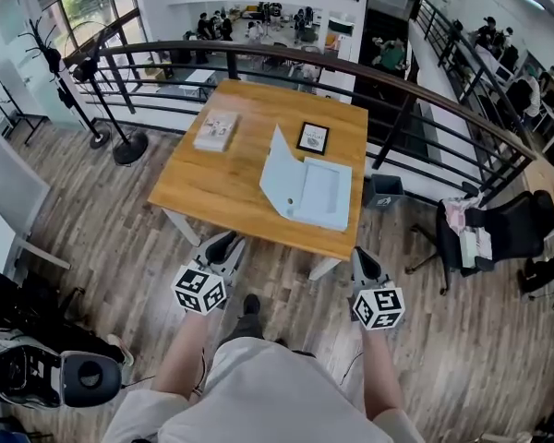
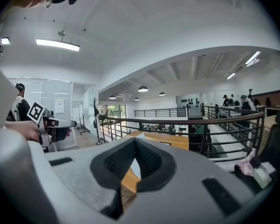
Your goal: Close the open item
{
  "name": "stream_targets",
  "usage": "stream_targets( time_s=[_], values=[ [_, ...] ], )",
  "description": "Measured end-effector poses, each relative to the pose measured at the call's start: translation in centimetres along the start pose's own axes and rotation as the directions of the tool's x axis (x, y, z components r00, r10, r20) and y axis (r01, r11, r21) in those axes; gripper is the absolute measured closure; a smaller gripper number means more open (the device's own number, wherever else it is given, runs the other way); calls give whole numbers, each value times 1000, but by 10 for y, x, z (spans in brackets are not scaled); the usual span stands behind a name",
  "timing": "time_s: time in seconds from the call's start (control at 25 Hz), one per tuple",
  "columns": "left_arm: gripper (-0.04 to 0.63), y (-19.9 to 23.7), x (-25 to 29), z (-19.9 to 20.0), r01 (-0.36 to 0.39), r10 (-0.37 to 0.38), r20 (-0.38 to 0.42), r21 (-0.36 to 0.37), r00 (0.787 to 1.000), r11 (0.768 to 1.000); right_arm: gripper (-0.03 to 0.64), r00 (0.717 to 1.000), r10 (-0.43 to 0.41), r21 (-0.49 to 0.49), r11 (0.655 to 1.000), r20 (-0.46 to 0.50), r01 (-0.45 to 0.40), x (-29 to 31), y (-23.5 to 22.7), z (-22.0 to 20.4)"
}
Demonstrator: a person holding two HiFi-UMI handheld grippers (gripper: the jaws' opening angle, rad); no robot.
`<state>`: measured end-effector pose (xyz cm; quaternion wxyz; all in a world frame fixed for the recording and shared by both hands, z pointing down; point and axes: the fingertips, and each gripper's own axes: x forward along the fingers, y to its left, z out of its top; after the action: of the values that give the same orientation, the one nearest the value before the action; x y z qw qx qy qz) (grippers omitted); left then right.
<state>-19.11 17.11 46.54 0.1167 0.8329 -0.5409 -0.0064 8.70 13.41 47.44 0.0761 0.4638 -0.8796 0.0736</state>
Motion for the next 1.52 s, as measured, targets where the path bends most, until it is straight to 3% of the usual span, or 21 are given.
stream_targets(
  time_s=[0.88, 1.52],
  values=[
    [497, 125, 139, 27, 114, -115, -50, -16, 992, 993, 615, 993, -108, 31, 994, -47, 110, 159, -30, 13],
    [497, 178, 194, 22, 214, -218, -95, -48, 971, 976, 615, 976, -196, 39, 979, -91, 201, 209, -30, 6]
  ],
)
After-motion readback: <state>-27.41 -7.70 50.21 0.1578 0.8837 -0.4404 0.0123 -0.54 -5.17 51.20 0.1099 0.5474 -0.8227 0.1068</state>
